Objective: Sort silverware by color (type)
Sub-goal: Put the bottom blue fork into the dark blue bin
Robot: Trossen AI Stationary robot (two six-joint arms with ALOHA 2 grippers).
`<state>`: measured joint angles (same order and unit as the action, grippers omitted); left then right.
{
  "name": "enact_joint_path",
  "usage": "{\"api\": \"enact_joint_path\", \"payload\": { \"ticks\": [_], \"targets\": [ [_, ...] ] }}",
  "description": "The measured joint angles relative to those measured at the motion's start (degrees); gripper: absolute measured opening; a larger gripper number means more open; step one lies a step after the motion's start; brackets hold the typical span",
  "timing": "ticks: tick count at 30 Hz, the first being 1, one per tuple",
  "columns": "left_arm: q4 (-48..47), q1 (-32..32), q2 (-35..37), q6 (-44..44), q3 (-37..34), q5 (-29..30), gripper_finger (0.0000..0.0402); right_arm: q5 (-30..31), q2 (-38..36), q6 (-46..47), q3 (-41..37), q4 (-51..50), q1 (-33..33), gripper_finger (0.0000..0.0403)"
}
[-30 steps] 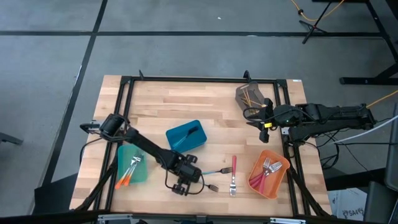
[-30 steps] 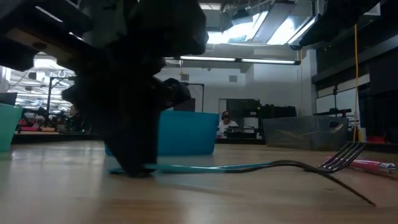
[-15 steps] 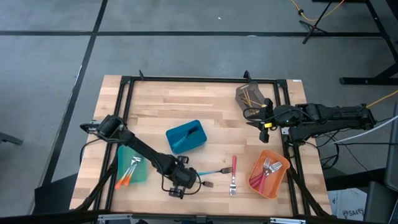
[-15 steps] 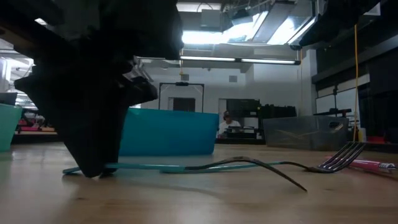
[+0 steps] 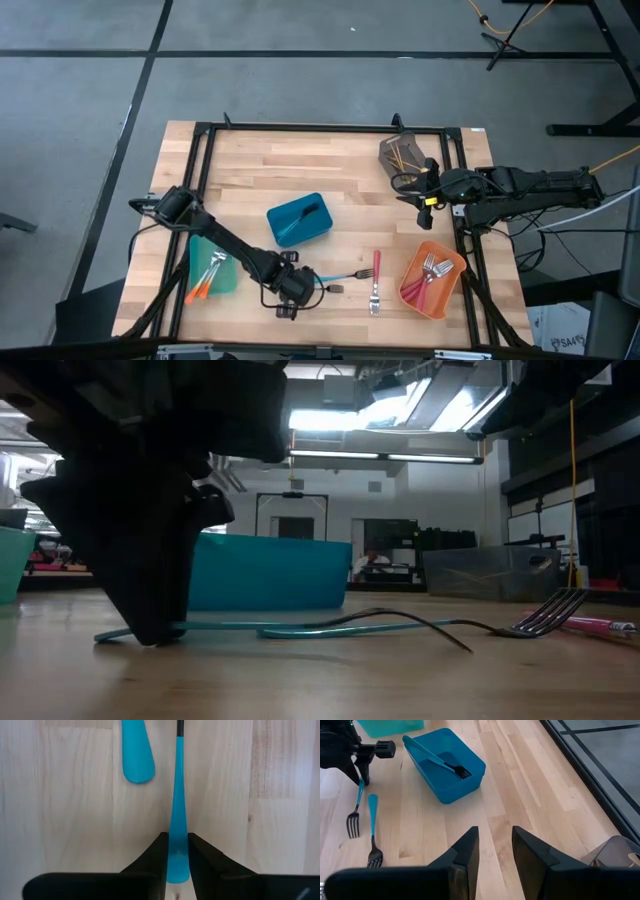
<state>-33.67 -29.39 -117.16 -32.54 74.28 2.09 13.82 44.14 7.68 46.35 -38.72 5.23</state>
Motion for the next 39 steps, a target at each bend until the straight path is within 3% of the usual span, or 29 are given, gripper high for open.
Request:
{"api": "enact_joint_path", "payload": {
  "ticks": [9,14,26,39],
  "targets": [
    [-2.18,-3.72,0.55,-11.25,0.03,-0.42,0.0054,0.01,0.00,0.00,0.00,0.01,0.00,0.0104],
    [-3.12,-5.08,2.20,-16.81,-0.24,3.74,0.0054,0.02,0.00,-0.02,0.00,0.07,0.01,0.0104],
    [-3.45,-4.95,3.50,-19.77,-0.48,7.96,0.0054,0.02,0.00,0.00,0.00,0.09,0.00,0.0104],
    [-2.77,-4.74,3.67,-21.41,-0.31,7.32,0.0054,0.02,0.00,0.00,0.00,0.09,0.01,0.0104]
  ]
}}
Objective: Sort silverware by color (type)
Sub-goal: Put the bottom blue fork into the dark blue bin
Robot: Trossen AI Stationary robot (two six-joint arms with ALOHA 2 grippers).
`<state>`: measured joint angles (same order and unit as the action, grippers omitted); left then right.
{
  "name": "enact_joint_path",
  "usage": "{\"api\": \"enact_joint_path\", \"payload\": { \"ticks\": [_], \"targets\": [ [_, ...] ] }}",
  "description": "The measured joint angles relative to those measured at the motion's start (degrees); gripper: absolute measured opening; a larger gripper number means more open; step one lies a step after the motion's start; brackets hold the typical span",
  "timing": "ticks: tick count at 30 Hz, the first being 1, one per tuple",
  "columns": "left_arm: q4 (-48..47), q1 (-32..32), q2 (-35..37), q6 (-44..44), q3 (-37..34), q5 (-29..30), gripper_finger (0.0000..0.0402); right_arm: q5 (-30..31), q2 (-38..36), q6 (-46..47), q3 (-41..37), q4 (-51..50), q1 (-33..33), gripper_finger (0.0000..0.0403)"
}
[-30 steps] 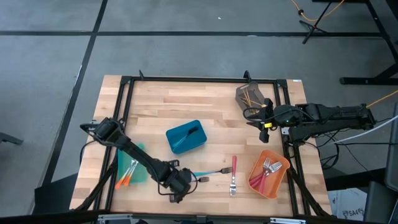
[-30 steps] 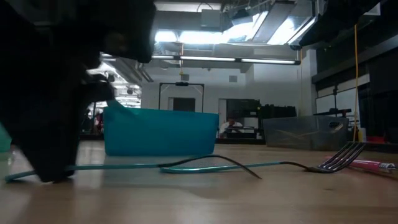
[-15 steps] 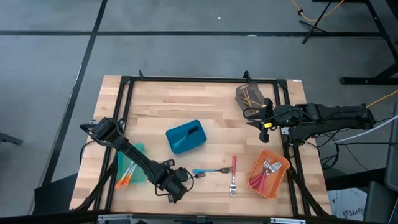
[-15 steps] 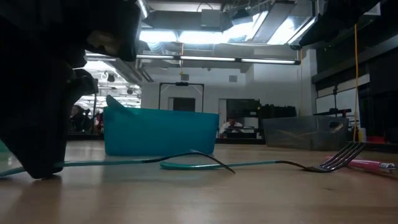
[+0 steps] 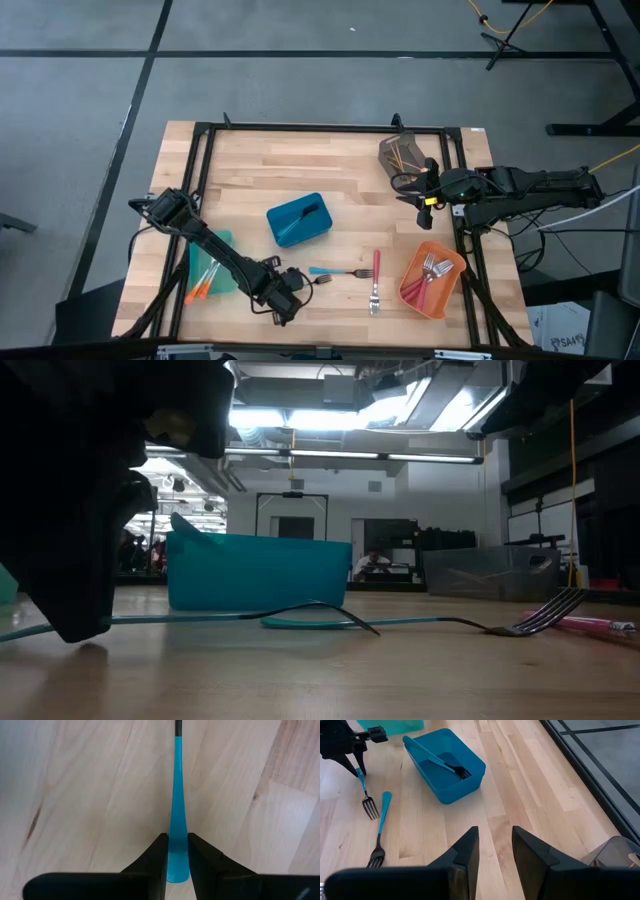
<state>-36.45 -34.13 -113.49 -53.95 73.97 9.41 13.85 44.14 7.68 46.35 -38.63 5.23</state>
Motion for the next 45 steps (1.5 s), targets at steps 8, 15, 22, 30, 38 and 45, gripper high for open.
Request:
{"api": "enact_joint_path", "payload": {
  "ticks": [8,15,22,30,38,45],
  "targets": [
    [1.70,0.40,0.09,-0.02,0.09,0.02,0.0054,0.00,0.00,0.00,0.00,0.00,0.00,0.0104],
    [3.54,1.64,0.11,0.41,0.11,0.14,0.0054,0.00,0.00,0.00,0.00,0.00,-0.02,0.0104],
    [4.22,2.97,0.12,1.17,0.13,3.47,0.0054,0.00,0.00,0.00,0.00,0.00,0.00,0.0104],
    [4.95,4.37,0.15,3.83,0.13,4.85,0.0054,0.00,0.00,0.00,0.00,0.00,-0.02,0.0104],
    [6.61,6.17,0.16,7.61,0.17,5.42,0.0054,0.00,0.00,0.00,0.00,0.00,0.00,0.0104],
    [6.53,7.95,0.43,11.74,0.17,5.01,0.0054,0.00,0.00,0.00,0.00,0.00,0.00,0.0104]
  ]
}}
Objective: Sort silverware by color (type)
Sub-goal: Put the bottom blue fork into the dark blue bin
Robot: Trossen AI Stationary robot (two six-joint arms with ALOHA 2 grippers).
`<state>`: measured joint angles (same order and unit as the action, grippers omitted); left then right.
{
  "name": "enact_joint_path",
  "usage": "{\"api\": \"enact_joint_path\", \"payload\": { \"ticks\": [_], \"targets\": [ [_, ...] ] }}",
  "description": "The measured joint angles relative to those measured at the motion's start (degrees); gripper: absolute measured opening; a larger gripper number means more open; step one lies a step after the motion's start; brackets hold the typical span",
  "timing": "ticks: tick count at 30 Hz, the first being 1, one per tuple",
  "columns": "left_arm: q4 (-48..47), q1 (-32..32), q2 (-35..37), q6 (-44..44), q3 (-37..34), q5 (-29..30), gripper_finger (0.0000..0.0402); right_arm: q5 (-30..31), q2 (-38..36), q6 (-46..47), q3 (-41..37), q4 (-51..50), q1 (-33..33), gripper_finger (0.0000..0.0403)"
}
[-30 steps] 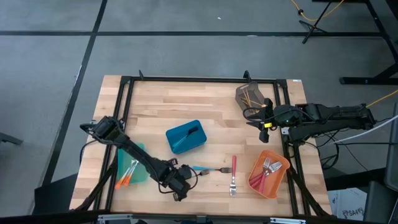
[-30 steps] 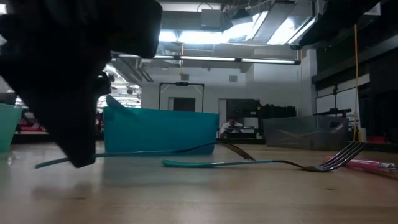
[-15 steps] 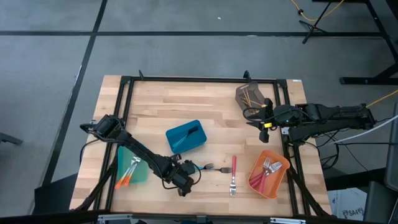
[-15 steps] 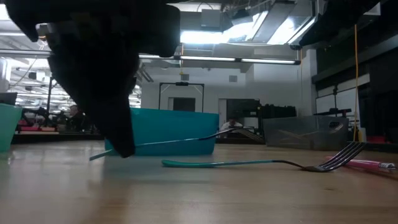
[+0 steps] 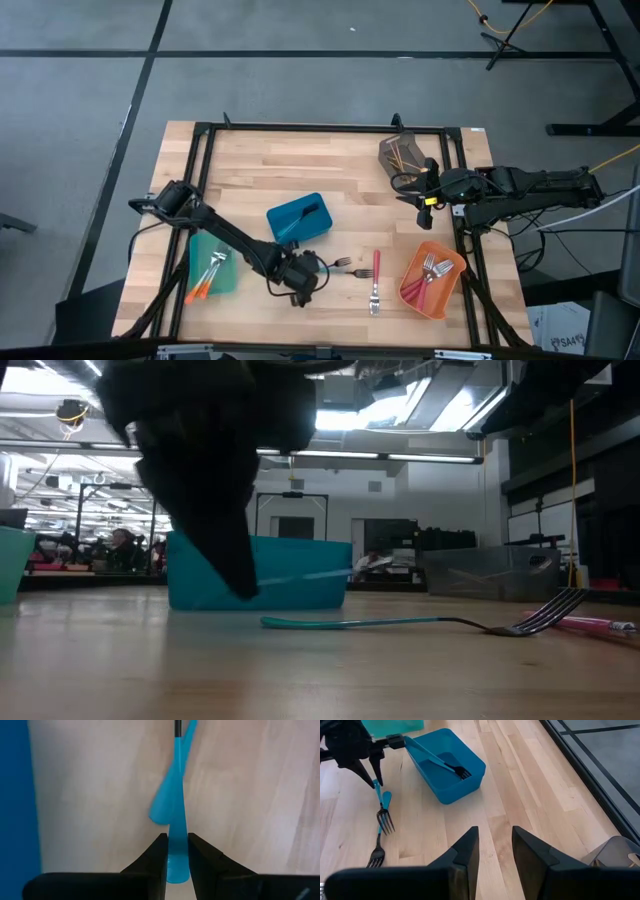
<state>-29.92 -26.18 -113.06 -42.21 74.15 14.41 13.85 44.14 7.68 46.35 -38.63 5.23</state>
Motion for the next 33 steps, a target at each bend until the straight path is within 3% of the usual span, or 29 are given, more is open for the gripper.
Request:
{"api": "enact_joint_path", "payload": {
  "ticks": [13,19,26,33],
  "targets": [
    [-1.81,7.79,9.94,10.28,0.00,5.94,0.0054,0.00,0.00,-0.02,0.00,-0.07,-0.02,0.0104],
    [-11.17,10.33,16.01,9.93,0.04,5.56,0.0054,0.00,0.00,-0.02,0.00,-0.09,0.00,0.0104],
    [-23.68,11.71,20.81,6.41,0.04,2.51,0.0054,0.00,-0.02,-0.02,0.00,-0.07,0.00,0.0104],
    [-31.94,11.72,21.30,4.78,0.02,-4.21,0.0054,0.00,-0.02,-0.02,0.00,-0.07,0.00,0.0104]
  ]
}}
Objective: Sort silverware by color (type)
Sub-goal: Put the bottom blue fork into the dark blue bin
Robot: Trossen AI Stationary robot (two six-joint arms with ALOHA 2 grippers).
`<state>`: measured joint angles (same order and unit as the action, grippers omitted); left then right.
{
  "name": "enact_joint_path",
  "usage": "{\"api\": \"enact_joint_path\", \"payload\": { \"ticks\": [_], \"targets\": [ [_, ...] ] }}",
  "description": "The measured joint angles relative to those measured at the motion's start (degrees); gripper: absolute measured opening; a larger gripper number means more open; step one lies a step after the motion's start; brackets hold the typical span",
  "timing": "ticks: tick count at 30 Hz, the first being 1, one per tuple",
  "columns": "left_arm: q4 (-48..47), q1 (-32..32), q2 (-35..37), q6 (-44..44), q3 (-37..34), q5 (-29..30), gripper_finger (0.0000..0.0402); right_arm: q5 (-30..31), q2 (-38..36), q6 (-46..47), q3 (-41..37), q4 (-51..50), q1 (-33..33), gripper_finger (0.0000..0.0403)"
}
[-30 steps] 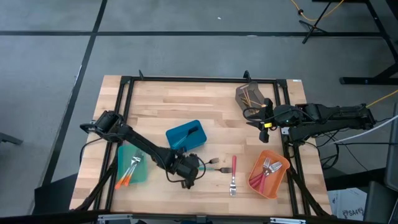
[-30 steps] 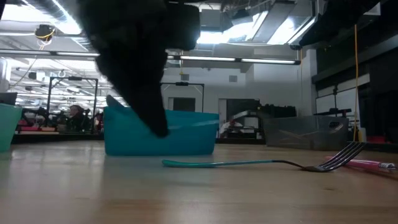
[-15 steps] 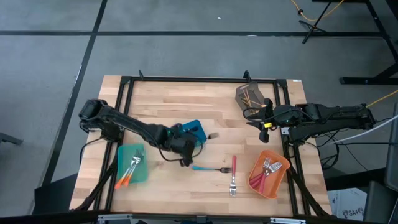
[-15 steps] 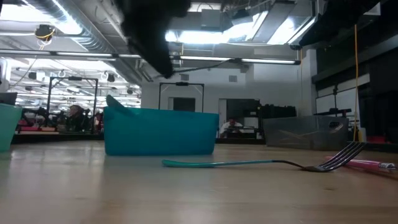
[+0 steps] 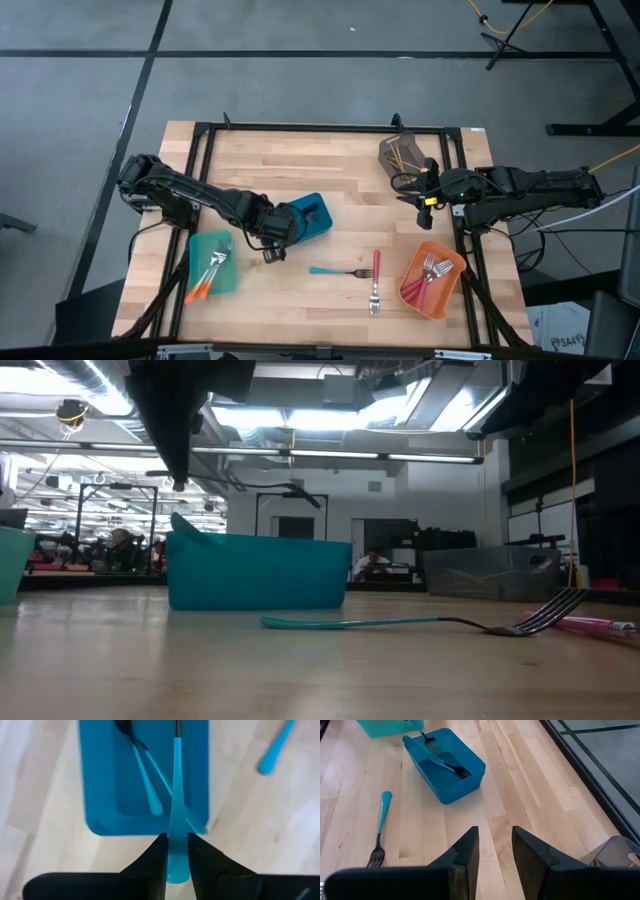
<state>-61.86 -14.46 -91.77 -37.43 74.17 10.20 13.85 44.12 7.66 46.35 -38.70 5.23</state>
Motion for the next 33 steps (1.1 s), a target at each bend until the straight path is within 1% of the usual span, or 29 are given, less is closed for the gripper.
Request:
{"api": "enact_joint_path", "payload": {
  "ticks": [3,11,21,28,33],
  "targets": [
    [-0.19,-0.02,-0.14,-0.03,0.00,-2.33,0.0054,0.00,0.00,0.00,0.00,0.00,-0.01,0.0104],
    [1.55,0.68,-1.42,-0.56,-0.09,-2.02,0.0054,-0.01,0.00,0.00,0.00,-0.01,0.01,0.0104],
    [2.61,4.55,-4.54,-1.20,-0.09,-2.22,0.0054,0.00,0.00,0.00,0.00,-0.15,-0.01,0.0104],
    [2.53,7.11,-6.52,-1.04,-0.09,-4.81,0.0054,0.00,0.00,0.00,0.00,-0.15,0.01,0.0104],
    [2.55,8.66,-6.60,-1.03,-0.09,-4.92,0.0054,0.00,0.00,0.00,0.00,-0.15,0.01,0.0104]
  ]
}}
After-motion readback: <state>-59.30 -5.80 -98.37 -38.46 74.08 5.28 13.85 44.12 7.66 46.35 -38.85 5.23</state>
